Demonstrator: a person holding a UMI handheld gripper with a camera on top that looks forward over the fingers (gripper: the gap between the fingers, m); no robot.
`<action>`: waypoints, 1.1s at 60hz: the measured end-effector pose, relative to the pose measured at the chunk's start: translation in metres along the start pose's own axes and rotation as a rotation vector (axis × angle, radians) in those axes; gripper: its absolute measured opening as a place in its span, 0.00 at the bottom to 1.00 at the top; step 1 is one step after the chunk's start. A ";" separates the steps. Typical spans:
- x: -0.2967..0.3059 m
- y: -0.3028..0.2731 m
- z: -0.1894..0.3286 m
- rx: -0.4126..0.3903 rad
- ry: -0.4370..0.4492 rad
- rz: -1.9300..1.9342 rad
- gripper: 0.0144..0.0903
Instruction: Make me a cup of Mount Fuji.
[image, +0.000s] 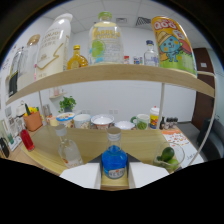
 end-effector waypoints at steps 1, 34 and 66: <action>0.001 -0.001 0.000 0.001 0.006 0.002 0.30; -0.012 0.021 -0.083 0.015 0.032 0.087 0.28; -0.008 0.096 -0.072 -0.133 0.188 -0.981 0.28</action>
